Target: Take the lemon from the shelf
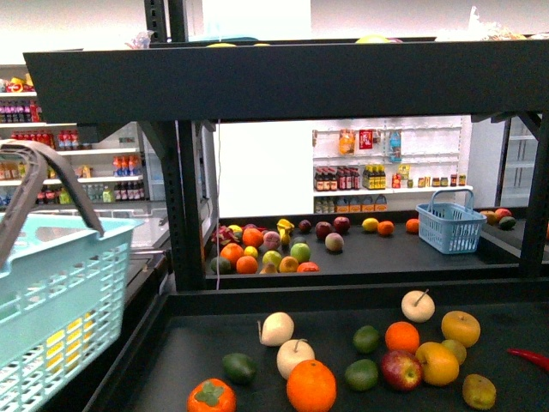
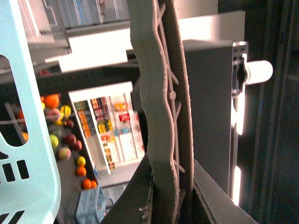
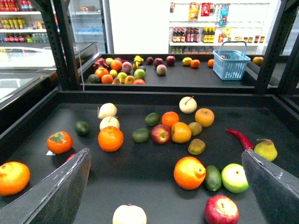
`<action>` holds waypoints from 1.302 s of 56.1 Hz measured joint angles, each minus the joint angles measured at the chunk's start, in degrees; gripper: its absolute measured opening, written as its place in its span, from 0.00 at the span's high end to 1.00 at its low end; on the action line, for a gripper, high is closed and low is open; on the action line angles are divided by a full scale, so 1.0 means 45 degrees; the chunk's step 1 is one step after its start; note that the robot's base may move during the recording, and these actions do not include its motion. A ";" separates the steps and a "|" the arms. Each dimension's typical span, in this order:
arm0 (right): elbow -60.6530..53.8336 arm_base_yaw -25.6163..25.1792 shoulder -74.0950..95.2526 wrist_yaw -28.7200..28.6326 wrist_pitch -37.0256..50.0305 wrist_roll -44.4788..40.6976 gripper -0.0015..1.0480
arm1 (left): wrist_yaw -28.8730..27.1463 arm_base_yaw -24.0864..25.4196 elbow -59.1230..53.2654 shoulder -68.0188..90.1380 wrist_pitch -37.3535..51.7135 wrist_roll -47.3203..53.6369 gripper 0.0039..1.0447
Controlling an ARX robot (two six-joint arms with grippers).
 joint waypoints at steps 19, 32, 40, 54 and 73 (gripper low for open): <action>0.0000 0.0000 0.0000 -0.0005 0.0000 0.0000 0.07 | 0.1083 0.1914 0.0534 0.1214 0.1389 -0.1025 0.89; 0.0000 0.0000 0.0000 0.0000 0.0000 0.0000 0.07 | 0.1360 0.2696 0.0719 0.2025 0.2501 -0.1326 0.89; 0.0000 0.0000 0.0000 -0.0005 0.0000 0.0000 0.07 | 0.1379 0.2861 0.0719 0.2506 0.2885 -0.1248 0.89; 0.0000 0.0000 0.0000 0.0000 0.0000 0.0000 0.07 | 0.1297 0.2871 0.0563 0.3512 0.3638 -0.1200 0.89; 0.0000 0.0000 0.0000 -0.0005 0.0000 0.0000 0.07 | 0.1447 0.2866 -0.0321 0.3400 0.3458 -0.0398 0.31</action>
